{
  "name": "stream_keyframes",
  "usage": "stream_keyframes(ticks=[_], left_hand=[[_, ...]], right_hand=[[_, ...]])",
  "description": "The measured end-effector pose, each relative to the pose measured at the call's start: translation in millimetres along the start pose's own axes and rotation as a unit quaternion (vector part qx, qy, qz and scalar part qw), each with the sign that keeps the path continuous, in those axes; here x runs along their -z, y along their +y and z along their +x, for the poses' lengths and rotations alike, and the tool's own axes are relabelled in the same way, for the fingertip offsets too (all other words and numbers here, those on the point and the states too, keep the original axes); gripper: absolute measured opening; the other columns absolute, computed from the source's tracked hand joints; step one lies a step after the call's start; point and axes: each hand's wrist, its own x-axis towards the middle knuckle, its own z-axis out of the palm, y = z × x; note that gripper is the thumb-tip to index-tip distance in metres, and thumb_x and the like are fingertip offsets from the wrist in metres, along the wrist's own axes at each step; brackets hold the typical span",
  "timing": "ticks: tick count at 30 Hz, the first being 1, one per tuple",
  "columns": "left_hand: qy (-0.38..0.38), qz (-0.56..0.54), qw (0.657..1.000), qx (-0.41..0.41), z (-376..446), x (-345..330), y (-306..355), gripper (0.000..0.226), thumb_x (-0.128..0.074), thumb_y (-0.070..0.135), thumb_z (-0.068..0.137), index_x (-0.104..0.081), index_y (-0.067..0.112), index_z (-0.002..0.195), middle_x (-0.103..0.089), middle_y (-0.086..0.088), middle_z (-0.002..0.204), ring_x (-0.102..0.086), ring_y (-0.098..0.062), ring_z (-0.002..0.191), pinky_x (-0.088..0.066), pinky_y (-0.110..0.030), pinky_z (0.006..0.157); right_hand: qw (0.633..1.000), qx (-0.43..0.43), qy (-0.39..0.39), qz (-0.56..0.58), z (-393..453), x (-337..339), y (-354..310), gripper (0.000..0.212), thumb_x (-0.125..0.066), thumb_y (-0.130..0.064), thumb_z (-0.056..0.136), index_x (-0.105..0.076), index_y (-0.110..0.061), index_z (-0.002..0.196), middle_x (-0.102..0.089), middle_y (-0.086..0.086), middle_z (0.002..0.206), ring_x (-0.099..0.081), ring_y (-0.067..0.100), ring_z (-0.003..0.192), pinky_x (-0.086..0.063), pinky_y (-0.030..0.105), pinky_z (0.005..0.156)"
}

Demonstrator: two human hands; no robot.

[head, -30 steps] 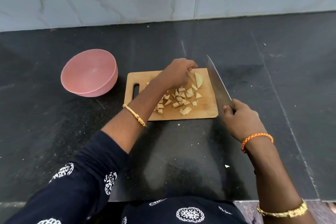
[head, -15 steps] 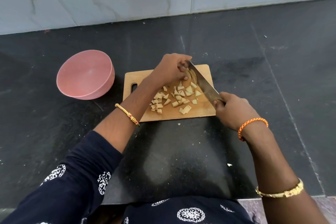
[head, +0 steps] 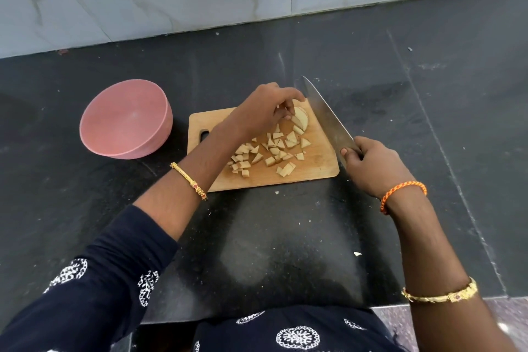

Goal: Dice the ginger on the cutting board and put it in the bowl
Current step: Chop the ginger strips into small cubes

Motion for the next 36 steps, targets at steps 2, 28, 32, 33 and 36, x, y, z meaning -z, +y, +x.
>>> stream_keyframes(ticks=[2,28,32,33,36], left_hand=[[-0.022,0.022,0.999,-0.002,6.3,2.0,1.6,0.03,-0.06,0.002,0.086,-0.064,0.015,0.113,-0.068,0.001,0.093,-0.051,-0.014,0.09,-0.04,-0.025,0.078],[-0.126,0.059,0.983,0.123,12.9,10.1,16.1,0.033,-0.069,0.022,0.083,-0.066,0.014,0.115,-0.063,0.0,0.11,-0.057,-0.012,0.091,-0.042,-0.021,0.077],[-0.077,0.053,0.986,0.138,11.7,5.3,16.1,0.032,-0.068,0.025,0.084,-0.067,0.013,0.113,-0.067,-0.003,0.109,-0.057,-0.009,0.087,-0.041,-0.018,0.075],[-0.06,0.052,0.987,0.142,10.7,2.9,16.1,0.031,-0.069,0.023,0.083,-0.067,0.012,0.112,-0.068,-0.003,0.108,-0.056,-0.008,0.084,-0.041,-0.017,0.075],[-0.013,0.033,0.987,0.154,6.7,-5.4,14.6,0.028,-0.071,0.021,0.081,-0.07,0.012,0.108,-0.07,-0.003,0.103,-0.056,-0.007,0.08,-0.04,-0.016,0.073]], right_hand=[[1.0,0.001,0.006,0.008,0.3,-1.4,0.5,0.028,-0.042,-0.026,0.097,-0.044,-0.02,0.07,-0.055,0.009,0.077,-0.049,0.021,0.068,-0.037,0.029,0.064],[0.999,0.027,0.004,0.031,-6.6,-5.6,4.7,0.024,-0.043,-0.027,0.098,-0.049,-0.016,0.078,-0.053,0.005,0.074,-0.048,0.015,0.063,-0.033,0.024,0.052],[0.999,0.031,0.007,0.034,-11.6,-7.8,1.8,0.02,-0.044,-0.027,0.097,-0.052,-0.014,0.084,-0.054,0.005,0.075,-0.05,0.017,0.064,-0.037,0.026,0.056],[0.999,0.033,0.012,0.033,-13.4,-9.8,1.2,0.02,-0.044,-0.027,0.097,-0.053,-0.013,0.085,-0.054,0.006,0.074,-0.051,0.018,0.065,-0.038,0.027,0.058],[0.999,0.033,0.031,0.029,-18.2,-18.3,-1.2,0.02,-0.043,-0.026,0.097,-0.051,-0.012,0.085,-0.054,0.007,0.074,-0.055,0.026,0.07,-0.042,0.031,0.062]])
